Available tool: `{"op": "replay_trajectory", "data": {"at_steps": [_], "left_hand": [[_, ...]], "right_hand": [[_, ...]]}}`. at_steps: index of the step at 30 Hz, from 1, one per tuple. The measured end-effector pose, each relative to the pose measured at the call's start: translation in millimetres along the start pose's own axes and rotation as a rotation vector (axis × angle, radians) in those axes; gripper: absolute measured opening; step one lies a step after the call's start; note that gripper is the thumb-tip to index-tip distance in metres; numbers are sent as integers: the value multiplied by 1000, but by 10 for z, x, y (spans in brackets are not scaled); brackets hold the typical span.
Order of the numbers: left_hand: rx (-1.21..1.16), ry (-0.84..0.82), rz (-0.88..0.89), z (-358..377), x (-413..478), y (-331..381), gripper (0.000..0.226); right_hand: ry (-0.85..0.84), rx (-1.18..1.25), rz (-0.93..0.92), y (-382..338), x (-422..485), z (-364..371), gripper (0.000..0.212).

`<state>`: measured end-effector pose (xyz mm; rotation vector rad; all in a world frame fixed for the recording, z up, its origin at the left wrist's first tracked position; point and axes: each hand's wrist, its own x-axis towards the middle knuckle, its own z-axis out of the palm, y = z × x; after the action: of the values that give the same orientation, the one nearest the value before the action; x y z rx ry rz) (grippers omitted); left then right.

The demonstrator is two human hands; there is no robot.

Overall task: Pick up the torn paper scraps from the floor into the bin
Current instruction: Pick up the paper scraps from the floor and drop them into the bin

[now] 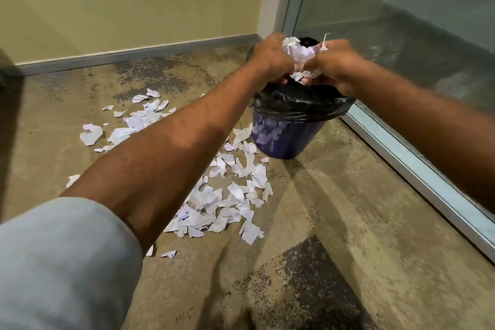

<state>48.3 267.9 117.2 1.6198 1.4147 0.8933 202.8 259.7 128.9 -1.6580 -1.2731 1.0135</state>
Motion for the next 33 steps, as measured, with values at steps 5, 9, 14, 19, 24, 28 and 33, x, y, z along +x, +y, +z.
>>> {"op": "replay_trajectory", "data": {"at_steps": [5,9,14,19,24,28,33], "left_hand": [[-16,-64,-14,-18,87,37,73],[-88,-35,-5,-76,64,37,76],[-236,94,18,-208,-97,-19,33],[-153,11,57,-490,-528,-208,17],[10,-98,-68,-710,-1010,-787,14],[230,-149,-200,-722,-1504,-1478,11],[572,-291,-287,-557,-2100,-2292,29]], "right_hand": [[-3,-41,43,67,111,41,22],[34,-100,27,73,95,50,25],[140,-86,-91,94,39,46,17],[79,-154,-318,137,-325,189,11],[-186,-284,-376,526,-828,611,13],[-539,-551,-413,1151,-1085,931,16],[-826,-961,-494,1945,-1312,1161,34]]}}
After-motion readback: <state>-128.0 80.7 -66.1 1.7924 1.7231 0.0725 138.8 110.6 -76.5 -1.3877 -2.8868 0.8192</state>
